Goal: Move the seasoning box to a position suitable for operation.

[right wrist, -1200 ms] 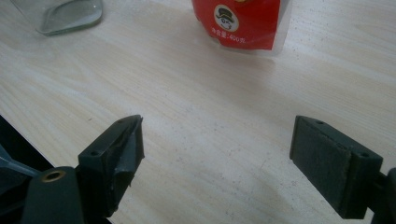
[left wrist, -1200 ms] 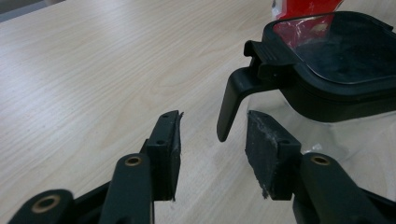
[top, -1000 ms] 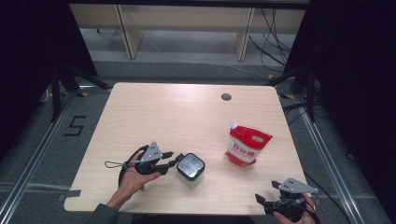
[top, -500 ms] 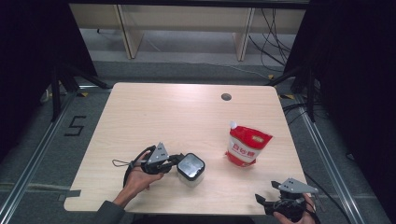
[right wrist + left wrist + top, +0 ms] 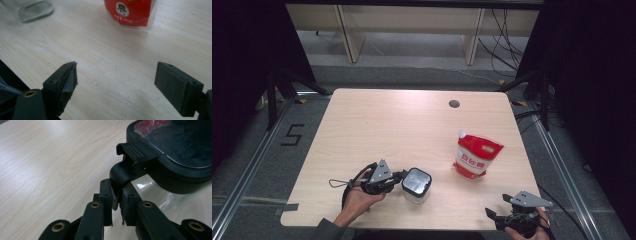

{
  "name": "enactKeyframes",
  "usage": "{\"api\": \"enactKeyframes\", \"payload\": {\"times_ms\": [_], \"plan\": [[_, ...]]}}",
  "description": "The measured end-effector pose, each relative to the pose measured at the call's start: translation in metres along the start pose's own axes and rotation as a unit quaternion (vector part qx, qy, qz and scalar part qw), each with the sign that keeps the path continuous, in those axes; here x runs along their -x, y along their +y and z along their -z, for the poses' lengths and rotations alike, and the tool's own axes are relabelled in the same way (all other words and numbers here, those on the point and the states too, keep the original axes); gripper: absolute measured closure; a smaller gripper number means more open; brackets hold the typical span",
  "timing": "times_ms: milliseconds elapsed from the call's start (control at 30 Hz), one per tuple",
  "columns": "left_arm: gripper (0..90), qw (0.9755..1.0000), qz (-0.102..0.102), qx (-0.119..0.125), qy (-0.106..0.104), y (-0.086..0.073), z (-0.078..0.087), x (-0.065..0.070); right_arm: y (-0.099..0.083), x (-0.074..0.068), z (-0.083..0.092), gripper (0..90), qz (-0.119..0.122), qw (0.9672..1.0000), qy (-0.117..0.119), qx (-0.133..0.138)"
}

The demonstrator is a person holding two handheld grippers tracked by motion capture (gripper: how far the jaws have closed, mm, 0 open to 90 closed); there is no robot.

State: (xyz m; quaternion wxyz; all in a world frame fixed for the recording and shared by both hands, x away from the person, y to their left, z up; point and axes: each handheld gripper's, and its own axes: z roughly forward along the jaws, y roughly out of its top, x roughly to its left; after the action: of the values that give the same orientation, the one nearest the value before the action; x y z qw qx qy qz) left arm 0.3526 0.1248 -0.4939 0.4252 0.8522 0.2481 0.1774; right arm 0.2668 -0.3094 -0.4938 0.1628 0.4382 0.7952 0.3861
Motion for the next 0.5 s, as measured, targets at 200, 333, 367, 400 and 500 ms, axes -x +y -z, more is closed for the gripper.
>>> {"api": "enactKeyframes", "payload": {"times_ms": [200,333,367,400,500], "plan": [[78.2,0.9999,0.011,-0.003,-0.008,-0.004,0.007,0.005,0.000,0.000,-0.001,19.3,0.003,1.0000,-0.001,0.003],[77.3,0.9998,0.006,-0.011,-0.017,-0.005,0.012,0.007,0.000,0.001,0.000,19.3,0.007,1.0000,-0.005,0.002],[77.1,0.9998,0.004,-0.009,-0.020,-0.006,0.013,0.007,0.000,0.000,-0.001,19.3,0.003,1.0000,-0.001,0.003],[76.8,0.9998,0.004,-0.009,-0.020,-0.006,0.013,0.007,0.000,0.000,-0.001,19.3,0.003,1.0000,-0.001,0.003],[71.9,0.9993,-0.003,-0.002,-0.036,-0.005,0.011,0.002,0.000,0.000,-0.001,19.3,0.002,1.0000,-0.002,0.003]]}}
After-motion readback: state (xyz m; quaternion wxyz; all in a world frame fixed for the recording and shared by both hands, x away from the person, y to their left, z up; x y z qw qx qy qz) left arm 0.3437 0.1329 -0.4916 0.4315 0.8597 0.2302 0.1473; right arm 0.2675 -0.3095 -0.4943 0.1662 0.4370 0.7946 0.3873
